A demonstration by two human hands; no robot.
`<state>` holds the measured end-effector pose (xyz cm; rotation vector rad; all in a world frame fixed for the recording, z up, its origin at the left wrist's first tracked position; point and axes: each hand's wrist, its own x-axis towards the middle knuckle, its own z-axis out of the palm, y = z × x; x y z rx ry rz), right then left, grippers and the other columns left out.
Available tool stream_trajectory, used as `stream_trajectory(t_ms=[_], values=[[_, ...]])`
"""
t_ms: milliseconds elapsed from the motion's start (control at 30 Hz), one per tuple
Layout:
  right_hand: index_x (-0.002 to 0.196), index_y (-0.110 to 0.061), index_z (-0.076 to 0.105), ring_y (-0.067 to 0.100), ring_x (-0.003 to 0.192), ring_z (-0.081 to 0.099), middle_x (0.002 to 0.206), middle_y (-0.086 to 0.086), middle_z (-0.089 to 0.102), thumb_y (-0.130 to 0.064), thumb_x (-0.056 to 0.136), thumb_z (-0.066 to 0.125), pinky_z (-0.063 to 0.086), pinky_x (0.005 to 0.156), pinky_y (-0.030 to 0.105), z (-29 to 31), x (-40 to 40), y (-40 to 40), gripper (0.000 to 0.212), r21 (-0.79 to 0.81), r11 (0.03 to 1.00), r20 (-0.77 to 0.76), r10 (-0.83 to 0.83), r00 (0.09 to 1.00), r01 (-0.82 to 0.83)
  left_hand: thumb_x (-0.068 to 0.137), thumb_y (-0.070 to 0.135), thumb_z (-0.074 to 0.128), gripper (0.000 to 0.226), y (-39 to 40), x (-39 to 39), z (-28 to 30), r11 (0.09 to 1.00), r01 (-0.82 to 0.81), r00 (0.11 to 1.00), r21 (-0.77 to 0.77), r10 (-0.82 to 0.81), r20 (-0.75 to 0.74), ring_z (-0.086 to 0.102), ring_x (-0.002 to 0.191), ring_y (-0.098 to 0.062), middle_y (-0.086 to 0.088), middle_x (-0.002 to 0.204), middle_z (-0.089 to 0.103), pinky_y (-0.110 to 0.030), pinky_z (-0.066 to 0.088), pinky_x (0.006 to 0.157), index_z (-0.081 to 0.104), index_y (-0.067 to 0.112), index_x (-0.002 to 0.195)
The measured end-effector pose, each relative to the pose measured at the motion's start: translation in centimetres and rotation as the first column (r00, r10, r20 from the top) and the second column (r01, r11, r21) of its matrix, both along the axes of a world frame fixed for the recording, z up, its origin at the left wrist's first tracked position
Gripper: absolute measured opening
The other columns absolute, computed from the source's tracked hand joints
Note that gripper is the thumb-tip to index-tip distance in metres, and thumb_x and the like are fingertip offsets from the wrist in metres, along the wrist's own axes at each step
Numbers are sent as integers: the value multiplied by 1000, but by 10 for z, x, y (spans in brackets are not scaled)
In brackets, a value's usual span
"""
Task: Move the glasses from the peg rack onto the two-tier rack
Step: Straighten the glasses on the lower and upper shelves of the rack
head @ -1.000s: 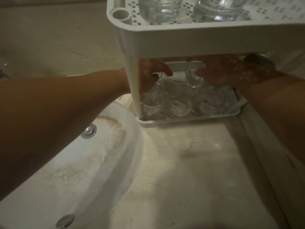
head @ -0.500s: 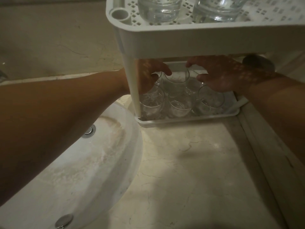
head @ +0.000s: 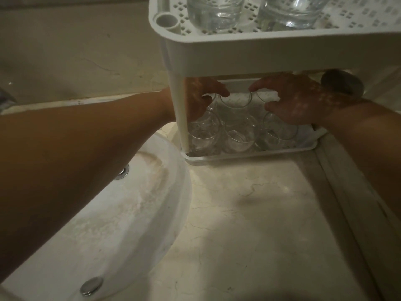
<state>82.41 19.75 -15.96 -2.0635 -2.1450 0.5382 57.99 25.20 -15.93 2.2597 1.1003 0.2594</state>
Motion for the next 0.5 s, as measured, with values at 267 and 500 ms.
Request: stream_trajectory(t_ms=[267,500], values=[[143,-44,41,22,139,36,152,-2,41,-39,91,62,25,110,27,-9,-4,-4,56,50,998,30,-33,999,32,101,3,47,46,1,0,-2,999,-37,999,-15,37,-3,41,140,-12,5,154,44,-8,24,104,56,26,141],[142,-41,41,21,142,32,152,1,34,-90,53,45,31,115,43,-8,-26,-2,102,16,989,-23,-147,989,147,101,7,49,48,5,-1,-4,999,-30,999,-16,30,-19,37,144,-15,4,157,41,-29,26,120,50,27,146]])
